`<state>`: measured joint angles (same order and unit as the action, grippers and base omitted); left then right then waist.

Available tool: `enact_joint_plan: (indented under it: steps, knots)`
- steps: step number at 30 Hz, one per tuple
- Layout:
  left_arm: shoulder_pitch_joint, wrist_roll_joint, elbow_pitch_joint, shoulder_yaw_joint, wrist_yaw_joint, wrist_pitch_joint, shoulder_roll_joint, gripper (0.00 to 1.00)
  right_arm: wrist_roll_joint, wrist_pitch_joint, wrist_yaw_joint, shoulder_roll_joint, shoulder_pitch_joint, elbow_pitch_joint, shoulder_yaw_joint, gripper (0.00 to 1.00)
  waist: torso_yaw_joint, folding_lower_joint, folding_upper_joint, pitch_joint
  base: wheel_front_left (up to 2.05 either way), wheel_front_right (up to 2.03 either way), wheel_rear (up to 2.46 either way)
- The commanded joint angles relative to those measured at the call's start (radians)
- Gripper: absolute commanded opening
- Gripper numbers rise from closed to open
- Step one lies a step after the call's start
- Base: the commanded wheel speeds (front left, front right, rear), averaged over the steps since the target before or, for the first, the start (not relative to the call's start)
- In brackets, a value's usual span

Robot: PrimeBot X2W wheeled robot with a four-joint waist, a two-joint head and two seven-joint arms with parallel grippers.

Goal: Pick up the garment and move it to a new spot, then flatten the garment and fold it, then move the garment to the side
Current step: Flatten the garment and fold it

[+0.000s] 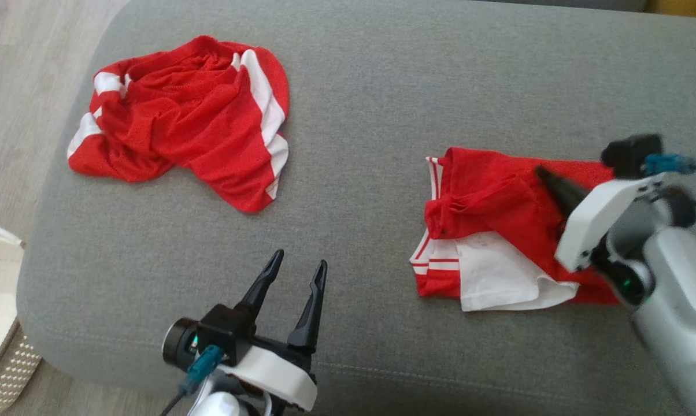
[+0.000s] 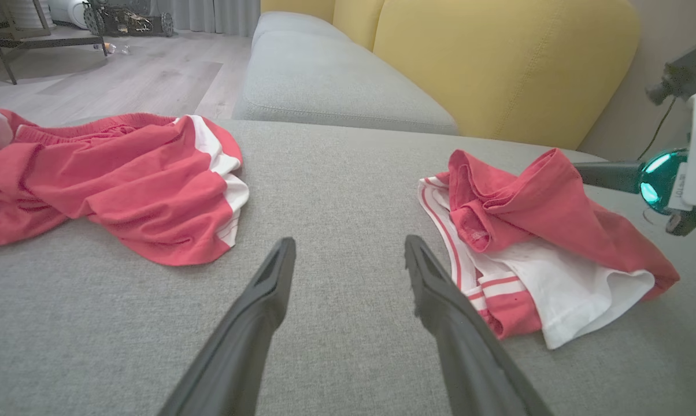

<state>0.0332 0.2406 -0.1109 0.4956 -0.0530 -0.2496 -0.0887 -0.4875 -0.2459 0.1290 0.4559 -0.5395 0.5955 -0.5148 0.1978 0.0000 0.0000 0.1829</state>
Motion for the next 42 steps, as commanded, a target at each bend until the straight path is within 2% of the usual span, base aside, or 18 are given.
enact_joint_plan:
  steps: [1, 4, 9, 14, 17, 20, 21, 24, 27, 28, 32, 36, 38, 42]
  knots:
    - [0.037, -0.004, 0.021, -0.026, 0.004, -0.012, 0.010, 1.00, -0.085, -0.007, 0.002, 0.004, -0.008, -0.007, -0.043, 0.00, 0.009, 0.0000, 0.0000, 0.002, 0.00, 0.00, 0.00]
    - [0.034, -0.004, 0.023, -0.030, 0.002, -0.012, 0.014, 1.00, -0.223, -0.035, 0.002, 0.003, -0.001, -0.017, -0.119, 0.00, 0.007, 0.0000, 0.0000, -0.006, 0.00, 0.00, 0.00]
    - [0.016, -0.012, 0.034, -0.044, 0.000, -0.012, 0.013, 1.00, -0.378, -0.084, 0.002, 0.024, 0.042, -0.109, -0.250, 0.00, -0.016, 0.0000, 0.0000, -0.021, 0.00, 0.00, 0.00]
    - [0.003, -0.018, 0.040, -0.048, 0.003, -0.012, 0.014, 1.00, -0.463, -0.151, 0.002, 0.041, 0.089, -0.202, -0.353, 0.00, -0.035, 0.0000, 0.0000, -0.037, 0.00, 0.00, 0.00]
    - [-0.001, -0.021, 0.038, -0.050, 0.005, -0.012, 0.014, 1.00, -0.444, -0.060, 0.002, 0.048, 0.088, -0.242, -0.351, 0.00, -0.040, 0.0000, 0.0000, -0.051, 0.00, 0.00, 0.00]
    - [-0.010, -0.015, 0.049, -0.069, -0.004, -0.012, 0.016, 1.00, -0.364, 0.108, 0.002, 0.048, 0.084, -0.241, -0.299, 0.00, -0.045, 0.0000, 0.0000, -0.068, 0.00, 0.00, 0.00]
    - [-0.020, -0.002, 0.063, -0.090, -0.011, -0.012, 0.019, 1.00, -0.289, 0.227, 0.002, 0.037, 0.089, -0.214, -0.241, 1.00, -0.049, 0.0000, 0.0000, -0.081, 0.00, 0.00, 0.00]
    - [-0.045, 0.022, 0.089, -0.135, -0.026, -0.012, 0.024, 1.00, -0.177, 0.373, 0.002, -0.014, 0.116, -0.145, -0.136, 1.00, -0.068, 0.0000, 0.0000, -0.110, 0.00, 0.00, 0.00]
    - [-0.073, 0.035, 0.120, -0.185, -0.039, -0.012, 0.027, 1.00, -0.049, 0.469, 0.002, -0.072, 0.142, -0.116, -0.056, 1.00, -0.093, 0.0000, 0.0000, -0.136, 0.00, 0.00, 0.00]
    - [-0.073, 0.035, 0.120, -0.185, -0.039, -0.012, 0.027, 1.00, -0.049, 0.469, 0.002, -0.072, 0.142, -0.116, -0.056, 1.00, -0.093, 0.0000, 0.0000, -0.136, 0.00, 0.00, 0.00]
    - [-0.097, -0.015, 0.217, -0.261, -0.056, -0.012, 0.030, 1.00, 0.099, 0.506, 0.002, -0.153, 0.210, -0.150, 0.079, 1.00, -0.130, 0.0000, 0.0000, -0.171, 0.00, 0.00, 0.00]
    - [-0.148, -0.084, 0.287, -0.299, -0.054, -0.012, 0.032, 1.00, 0.246, 0.507, 0.002, -0.231, 0.327, -0.291, 0.193, 1.00, -0.166, 0.0000, 0.0000, -0.201, 0.00, 0.00, 0.00]
    - [-0.177, -0.123, 0.286, -0.307, -0.056, -0.012, 0.032, 1.00, 0.285, 0.507, 0.002, -0.263, 0.389, -0.329, 0.222, 1.00, -0.184, 0.0000, 0.0000, -0.211, 0.00, 0.00, 0.00]
    - [-0.225, -0.171, 0.273, -0.318, -0.070, -0.012, 0.033, 1.00, 0.341, 0.507, 0.002, -0.289, 0.467, -0.351, 0.230, 1.00, -0.211, 0.0000, 0.0000, -0.226, 0.00, 0.00, 0.00]
